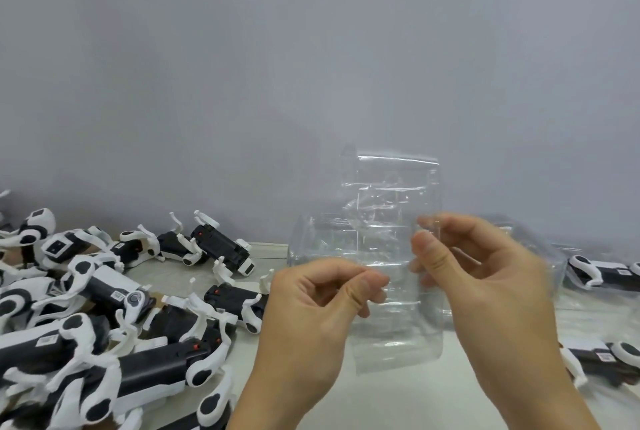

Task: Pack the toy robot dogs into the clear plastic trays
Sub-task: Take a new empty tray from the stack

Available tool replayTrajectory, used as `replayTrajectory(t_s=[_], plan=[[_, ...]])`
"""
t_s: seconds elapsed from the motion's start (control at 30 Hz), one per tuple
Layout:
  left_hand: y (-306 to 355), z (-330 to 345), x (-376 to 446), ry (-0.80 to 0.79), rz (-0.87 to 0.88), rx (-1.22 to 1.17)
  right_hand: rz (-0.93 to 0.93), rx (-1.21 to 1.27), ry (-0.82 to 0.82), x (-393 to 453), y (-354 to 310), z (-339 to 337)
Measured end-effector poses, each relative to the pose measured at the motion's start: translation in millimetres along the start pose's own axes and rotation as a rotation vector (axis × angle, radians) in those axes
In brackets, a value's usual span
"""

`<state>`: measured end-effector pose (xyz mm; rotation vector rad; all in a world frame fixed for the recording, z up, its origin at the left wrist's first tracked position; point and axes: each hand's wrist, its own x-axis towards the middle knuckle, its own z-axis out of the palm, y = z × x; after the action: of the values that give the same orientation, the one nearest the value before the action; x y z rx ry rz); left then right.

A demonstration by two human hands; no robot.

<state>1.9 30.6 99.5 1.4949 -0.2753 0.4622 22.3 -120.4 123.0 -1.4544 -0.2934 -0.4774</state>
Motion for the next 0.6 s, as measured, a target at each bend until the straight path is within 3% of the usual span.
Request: replayTrajectory(t_s=[0.17, 0.33, 0.6], plan=[[-3, -10, 2, 0.067, -0.030, -0.150, 0.065, 0.060, -0.123, 3, 2, -9], [-3, -41, 4, 0.157, -0.124, -0.492, 0.050, -0.144, -0.031, 7, 8, -22], [-6, -51, 1, 0.201, -0.121, -0.662, 0.150, -0.212, -0.360, -3, 8, -5]])
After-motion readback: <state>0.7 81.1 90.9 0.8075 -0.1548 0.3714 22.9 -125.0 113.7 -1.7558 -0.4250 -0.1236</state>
